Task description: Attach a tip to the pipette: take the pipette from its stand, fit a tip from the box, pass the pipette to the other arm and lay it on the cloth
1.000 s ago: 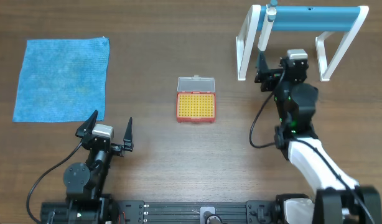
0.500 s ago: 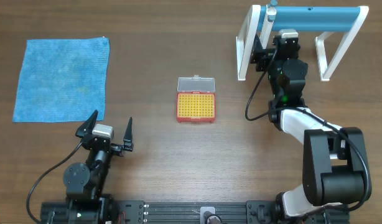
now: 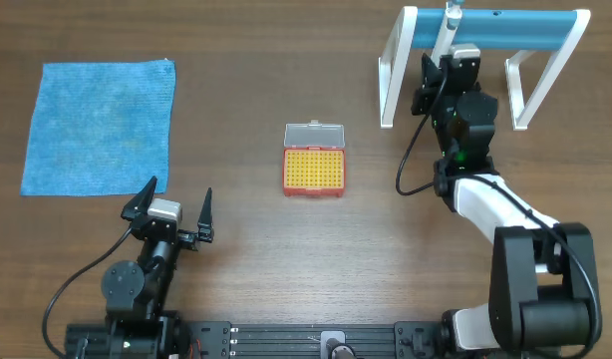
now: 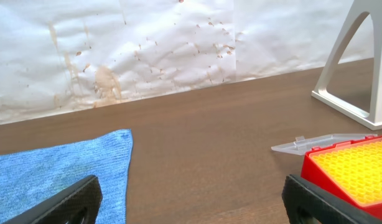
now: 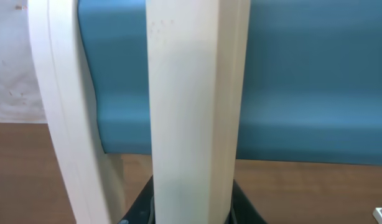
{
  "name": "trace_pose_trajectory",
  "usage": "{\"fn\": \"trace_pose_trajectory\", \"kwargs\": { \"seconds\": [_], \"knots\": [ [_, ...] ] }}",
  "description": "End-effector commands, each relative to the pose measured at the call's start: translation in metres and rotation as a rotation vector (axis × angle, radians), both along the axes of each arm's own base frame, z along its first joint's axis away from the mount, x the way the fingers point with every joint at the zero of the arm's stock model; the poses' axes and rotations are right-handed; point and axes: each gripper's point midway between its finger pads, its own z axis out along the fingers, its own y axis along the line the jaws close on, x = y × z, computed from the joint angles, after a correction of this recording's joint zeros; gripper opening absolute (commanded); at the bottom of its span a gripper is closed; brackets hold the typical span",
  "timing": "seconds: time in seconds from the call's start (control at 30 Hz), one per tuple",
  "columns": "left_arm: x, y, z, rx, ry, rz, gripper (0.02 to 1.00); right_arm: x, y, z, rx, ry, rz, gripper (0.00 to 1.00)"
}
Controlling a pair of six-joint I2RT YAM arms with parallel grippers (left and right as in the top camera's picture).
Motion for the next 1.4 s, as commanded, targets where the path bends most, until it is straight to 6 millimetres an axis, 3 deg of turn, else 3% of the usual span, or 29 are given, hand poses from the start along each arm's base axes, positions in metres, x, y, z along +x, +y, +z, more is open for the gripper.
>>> {"fn": "trace_pose_trajectory", "kwargs": {
  "seconds": [0.03,0.1,0.2,0.27,0.3,0.37,0.53,0.63,0.7,0.77,0.9,1.2,1.4],
  "knots": [
    [0.000,-0.001,-0.001,0.011,0.000,-0.006,0.934,-0.001,0.002,0.024,0.006,-0.053,0.013,0.082],
    [0.000,-0.001,-0.001,0.011,0.000,-0.006,0.934,-0.008,0.014,0.030,0.008,-0.068,0.037,0.082],
    [0.000,-0.001,-0.001,0.011,0.000,-0.006,0.936,-0.054,0.048,0.055,0.019,-0.168,0.124,0.082],
    [0.000,-0.001,-0.001,0.011,0.000,-0.006,0.934,-0.096,0.091,0.078,0.040,-0.365,0.322,0.082],
    [0.000,-0.001,-0.001,0.011,0.000,-0.006,0.934,-0.118,0.120,0.071,0.061,-0.380,0.479,0.082],
    [0.000,-0.001,-0.001,0.011,0.000,-0.006,0.934,-0.137,0.147,0.068,0.091,-0.433,0.566,0.082],
    [0.000,-0.001,-0.001,0.011,0.000,-0.006,0.934,-0.151,0.209,0.016,0.099,-0.300,0.719,0.082],
    [0.000,-0.001,-0.001,0.011,0.000,-0.006,0.934,-0.135,0.234,-0.003,0.097,-0.257,0.754,0.080],
    [0.000,-0.001,-0.001,0.011,0.000,-0.006,0.934,-0.123,0.242,-0.014,0.095,-0.239,0.755,0.066],
    [0.000,-0.001,-0.001,0.011,0.000,-0.006,0.934,-0.115,0.247,-0.012,0.096,-0.251,0.756,0.080],
    [0.000,-0.001,-0.001,0.011,0.000,-0.006,0.936,-0.114,0.247,-0.015,0.095,-0.243,0.756,0.080],
    [0.000,-0.001,-0.001,0.011,0.000,-0.006,0.934,-0.108,0.244,-0.042,0.085,-0.182,0.743,0.080],
    [0.000,-0.001,-0.001,0.011,0.000,-0.006,0.934,-0.104,0.238,-0.042,0.083,-0.180,0.727,0.080]
  ]
}}
